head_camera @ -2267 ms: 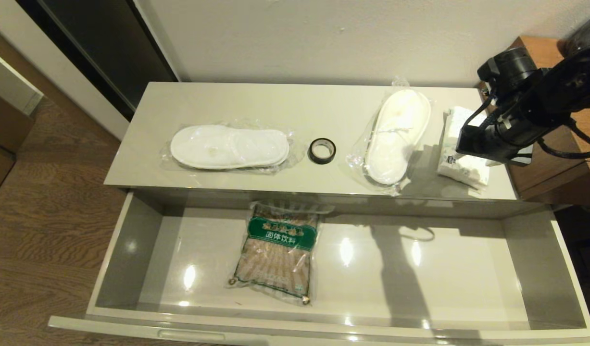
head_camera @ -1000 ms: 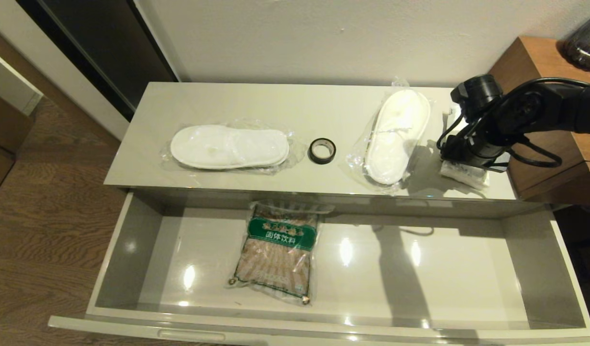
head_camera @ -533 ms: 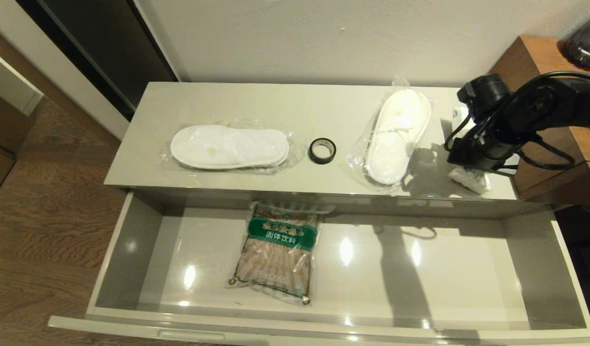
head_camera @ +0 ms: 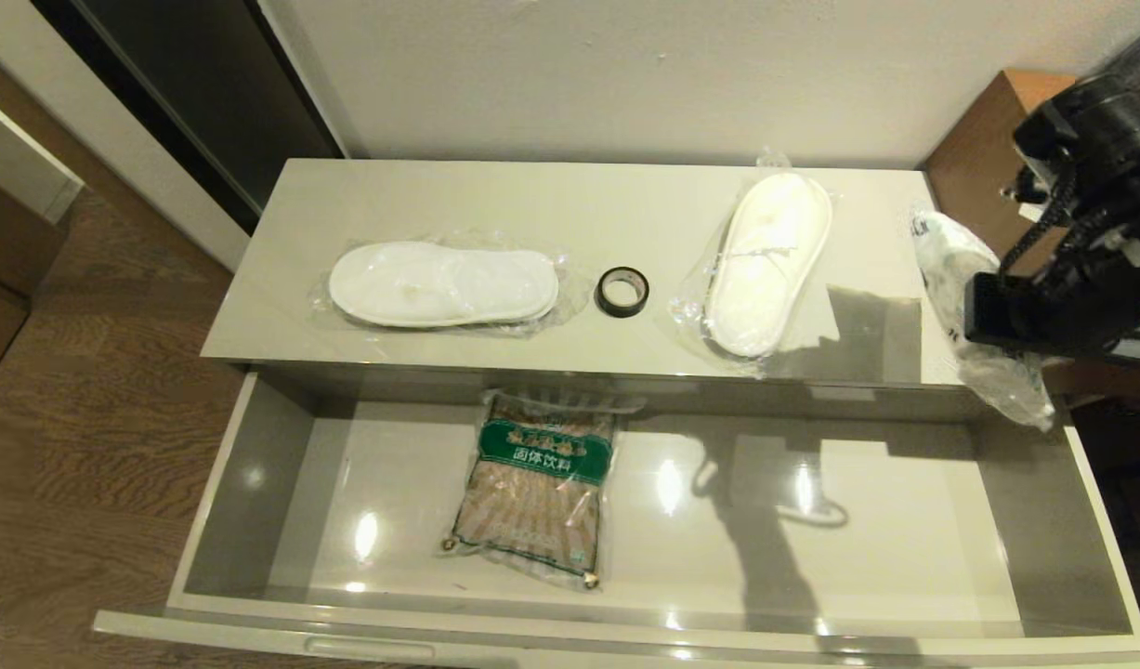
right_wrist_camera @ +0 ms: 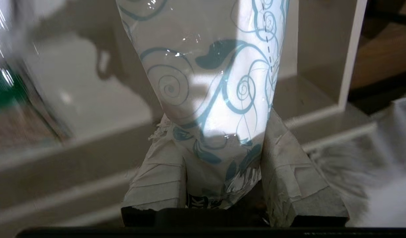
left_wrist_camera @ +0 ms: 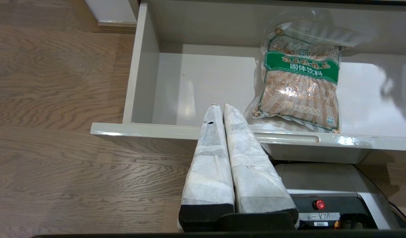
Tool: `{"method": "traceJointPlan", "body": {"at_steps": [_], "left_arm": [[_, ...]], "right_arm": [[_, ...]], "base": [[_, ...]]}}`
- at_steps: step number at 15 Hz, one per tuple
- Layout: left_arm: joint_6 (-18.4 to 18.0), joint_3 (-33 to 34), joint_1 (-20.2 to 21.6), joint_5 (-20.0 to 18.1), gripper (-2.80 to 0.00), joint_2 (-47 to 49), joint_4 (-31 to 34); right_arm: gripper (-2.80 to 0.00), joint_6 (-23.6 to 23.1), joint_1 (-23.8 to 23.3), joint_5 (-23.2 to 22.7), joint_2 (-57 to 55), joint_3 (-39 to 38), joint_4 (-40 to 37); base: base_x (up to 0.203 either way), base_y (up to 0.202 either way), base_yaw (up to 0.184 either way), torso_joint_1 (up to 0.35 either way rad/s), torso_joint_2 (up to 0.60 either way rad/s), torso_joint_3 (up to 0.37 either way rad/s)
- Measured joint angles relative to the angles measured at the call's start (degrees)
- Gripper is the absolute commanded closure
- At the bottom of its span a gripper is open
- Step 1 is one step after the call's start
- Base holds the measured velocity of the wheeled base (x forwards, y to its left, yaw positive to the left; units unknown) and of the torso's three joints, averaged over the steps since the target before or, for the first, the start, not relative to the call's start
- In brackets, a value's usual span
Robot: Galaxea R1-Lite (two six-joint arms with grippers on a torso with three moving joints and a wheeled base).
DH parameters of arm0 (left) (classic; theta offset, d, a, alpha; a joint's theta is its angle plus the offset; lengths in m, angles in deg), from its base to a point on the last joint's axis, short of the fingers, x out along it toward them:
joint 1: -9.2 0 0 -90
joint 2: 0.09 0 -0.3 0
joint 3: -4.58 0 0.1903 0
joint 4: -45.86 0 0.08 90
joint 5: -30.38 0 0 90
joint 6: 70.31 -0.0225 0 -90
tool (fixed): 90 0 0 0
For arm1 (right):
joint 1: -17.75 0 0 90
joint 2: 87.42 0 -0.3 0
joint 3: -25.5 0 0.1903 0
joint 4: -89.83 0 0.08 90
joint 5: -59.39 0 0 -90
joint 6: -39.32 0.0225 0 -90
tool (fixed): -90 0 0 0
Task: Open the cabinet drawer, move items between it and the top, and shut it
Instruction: Put the tissue in the drawer
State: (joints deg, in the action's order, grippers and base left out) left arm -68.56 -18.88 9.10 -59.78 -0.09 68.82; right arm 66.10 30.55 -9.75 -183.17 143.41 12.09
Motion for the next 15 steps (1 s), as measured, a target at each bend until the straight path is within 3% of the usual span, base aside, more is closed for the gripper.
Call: {"method": "traceJointPlan", "body": {"at_steps": [6, 11, 15], "left_arm": [[0.0, 0.0, 0.0, 0.0, 0.0, 0.0, 0.0], [0.0, 0.0, 0.0, 0.0, 0.0, 0.0, 0.0], [0.0, 0.0, 0.0, 0.0, 0.0, 0.0, 0.0]], "right_arm": [[0.0, -2.0, 6.5, -2.7, 17.2, -31.4, 0.8], [0.0, 0.8, 7.6, -4.8, 18.1, -51.8, 18.0], [0.0, 3.8, 7.6, -5.0, 9.4, -60.3, 34.7]], "base": [[0.0, 0.0, 0.0, 0.0, 0.0, 0.0], [0.0, 0.0, 0.0, 0.0, 0.0, 0.0], [0.0, 0.0, 0.0, 0.0, 0.0, 0.0]]}}
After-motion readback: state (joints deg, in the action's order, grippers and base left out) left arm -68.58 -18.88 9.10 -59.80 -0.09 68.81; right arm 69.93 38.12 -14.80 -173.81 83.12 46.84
